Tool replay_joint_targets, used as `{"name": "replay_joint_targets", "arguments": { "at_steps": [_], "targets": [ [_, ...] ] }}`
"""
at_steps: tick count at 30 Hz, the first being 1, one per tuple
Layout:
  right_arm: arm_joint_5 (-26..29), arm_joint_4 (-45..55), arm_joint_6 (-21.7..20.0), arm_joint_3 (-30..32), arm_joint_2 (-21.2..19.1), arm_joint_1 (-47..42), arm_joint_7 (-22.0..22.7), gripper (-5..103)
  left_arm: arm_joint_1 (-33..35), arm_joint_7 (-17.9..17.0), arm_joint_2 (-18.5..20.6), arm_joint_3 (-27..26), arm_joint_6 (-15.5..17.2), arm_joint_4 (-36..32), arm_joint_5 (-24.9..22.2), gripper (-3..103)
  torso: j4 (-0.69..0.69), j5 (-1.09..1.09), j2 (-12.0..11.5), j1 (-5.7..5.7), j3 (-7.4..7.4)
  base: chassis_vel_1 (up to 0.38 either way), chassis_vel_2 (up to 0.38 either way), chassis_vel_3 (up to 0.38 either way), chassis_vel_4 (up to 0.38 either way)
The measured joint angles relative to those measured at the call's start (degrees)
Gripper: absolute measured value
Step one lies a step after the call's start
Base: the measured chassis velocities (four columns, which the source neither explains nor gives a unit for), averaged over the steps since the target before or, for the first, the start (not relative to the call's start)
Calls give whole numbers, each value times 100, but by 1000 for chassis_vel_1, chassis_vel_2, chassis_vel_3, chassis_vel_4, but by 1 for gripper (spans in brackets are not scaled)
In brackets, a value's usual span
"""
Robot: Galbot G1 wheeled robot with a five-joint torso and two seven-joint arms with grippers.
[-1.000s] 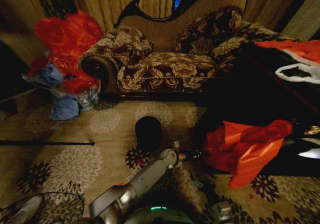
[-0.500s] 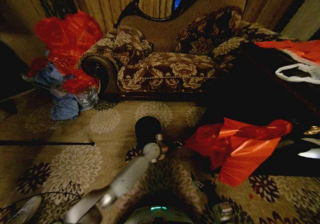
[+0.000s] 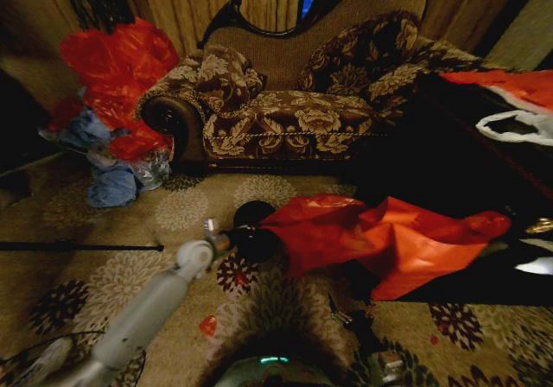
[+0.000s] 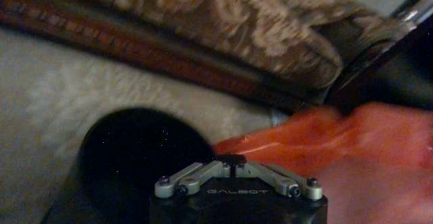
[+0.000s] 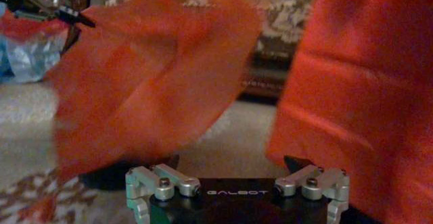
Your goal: Place a garbage bag over the trash bin.
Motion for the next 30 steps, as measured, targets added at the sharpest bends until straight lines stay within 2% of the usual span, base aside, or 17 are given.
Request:
{"name": "replay_joint_targets", "arguments": {
  "at_steps": [7, 13, 14, 17, 18, 19, 21, 23, 24, 26, 27, 28, 29, 30],
  "targets": [
    [129, 325, 87, 46, -277, -212, 15, 100, -648, -221, -230, 319, 5, -240, -243, 0, -4, 1, 0, 0, 0, 0, 0, 0, 0],
    [282, 460, 102, -122, -386, -94, -121, 100, -805, -293, -287, 445, 41, -317, -298, 0, -3, 1, 0, 0, 0, 0, 0, 0, 0],
    [245, 346, 122, -274, -401, 152, -227, 92, -813, -332, -288, 497, 54, -360, -317, 0, -2, 0, 0, 0, 0, 0, 0, 0, 0],
    [247, 246, 86, -579, -439, 450, -264, 92, -823, -418, -257, 580, 59, -429, -361, 0, 0, 2, 0, 0, 0, 0, 0, 0, 0],
    [276, 244, 39, -724, -465, 541, -260, 84, -830, -471, -239, 612, 68, -458, -392, 0, 0, -1, 0, 0, 0, 0, 0, 0, 0],
    [276, 244, 39, -724, -465, 541, -260, 84, -830, -471, -239, 612, 68, -458, -392, 0, 0, -1, 0, 0, 0, 0, 0, 0, 0],
    [360, 248, -76, -1151, -522, 775, -253, 76, -869, -565, -211, 663, 98, -489, -456, 0, 0, 2, 0, 0, 0, 0, 0, 0, 0],
    [375, 231, -94, -1238, -540, 842, -266, 76, -883, -587, -207, 673, 108, -494, -471, 0, -1, -1, 0, 0, 1, 0, 0, 0, 0],
    [402, 112, -121, -1420, -573, 1029, -294, 68, -912, -649, -201, 688, 126, -519, -516, 0, -1, -2, 0, 0, 1, 0, 0, 0, 0],
    [404, -11, -122, -1534, -580, 1175, -297, 68, -933, -703, -190, 700, 134, -544, -559, 0, -2, 2, 0, 0, 1, 0, 0, 0, 0],
    [405, -170, -122, -1642, -581, 1380, -297, 59, -959, -759, -167, 718, 142, -589, -623, 0, -1, 1, 0, 0, 1, 0, 0, 0, 0],
    [421, -316, -124, -1709, -570, 1532, -291, 59, -997, -812, -127, 738, 153, -647, -685, 0, 0, 0, 0, 0, 1, 0, 0, 0, 0],
    [462, -474, -124, -1790, -546, 1676, -256, 51, -1033, -863, -89, 751, 163, -704, -738, 0, -1, 0, -1, 0, 1, 0, 0, 0, 0],
    [462, -474, -124, -1790, -546, 1676, -256, 51, -1033, -863, -89, 751, 163, -704, -738, 0, -1, 0, -1, 0, 1, 0, 0, 0, 0]
  ]
}}
